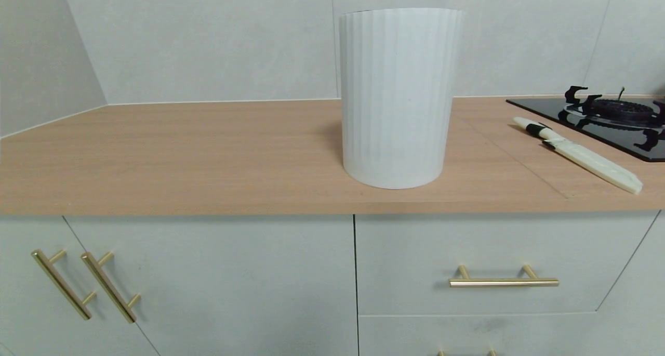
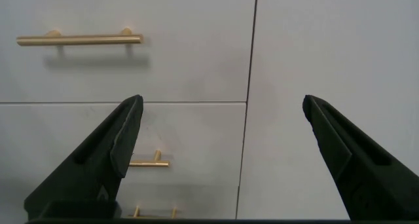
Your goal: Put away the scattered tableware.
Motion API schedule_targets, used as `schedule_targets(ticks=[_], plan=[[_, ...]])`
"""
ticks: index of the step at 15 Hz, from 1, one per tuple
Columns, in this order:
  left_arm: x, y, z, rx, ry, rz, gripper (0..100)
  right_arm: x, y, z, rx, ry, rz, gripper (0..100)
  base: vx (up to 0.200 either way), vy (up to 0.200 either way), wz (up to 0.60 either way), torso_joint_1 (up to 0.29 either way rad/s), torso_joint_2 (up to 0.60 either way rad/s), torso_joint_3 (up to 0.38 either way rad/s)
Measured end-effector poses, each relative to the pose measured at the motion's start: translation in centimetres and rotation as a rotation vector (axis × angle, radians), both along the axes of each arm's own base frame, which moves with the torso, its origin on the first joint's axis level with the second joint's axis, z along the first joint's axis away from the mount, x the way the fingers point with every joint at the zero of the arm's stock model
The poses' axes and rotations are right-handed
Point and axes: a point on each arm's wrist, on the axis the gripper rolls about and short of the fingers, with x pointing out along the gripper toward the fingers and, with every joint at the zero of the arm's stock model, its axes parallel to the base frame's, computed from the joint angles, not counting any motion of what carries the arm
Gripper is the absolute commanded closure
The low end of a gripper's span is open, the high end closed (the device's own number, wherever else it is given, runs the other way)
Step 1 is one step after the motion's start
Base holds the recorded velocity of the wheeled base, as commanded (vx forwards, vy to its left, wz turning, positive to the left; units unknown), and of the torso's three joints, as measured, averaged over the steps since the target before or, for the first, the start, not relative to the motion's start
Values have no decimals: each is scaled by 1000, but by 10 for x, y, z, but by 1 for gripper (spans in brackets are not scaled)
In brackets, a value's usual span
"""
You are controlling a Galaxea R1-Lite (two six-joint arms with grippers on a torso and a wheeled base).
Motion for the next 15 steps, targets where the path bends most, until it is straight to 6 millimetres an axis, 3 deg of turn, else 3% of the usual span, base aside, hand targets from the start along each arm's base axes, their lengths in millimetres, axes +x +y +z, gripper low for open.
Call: schedule_targets(ticks=[5, 15], plan=[[0, 0, 0, 0, 0, 0, 0, 0, 0, 0, 0, 0, 0, 0, 0, 0, 0, 66, -211, -205], [0, 0, 0, 0, 0, 0, 0, 0, 0, 0, 0, 0, 0, 0, 0, 0, 0, 186, -496, -286]])
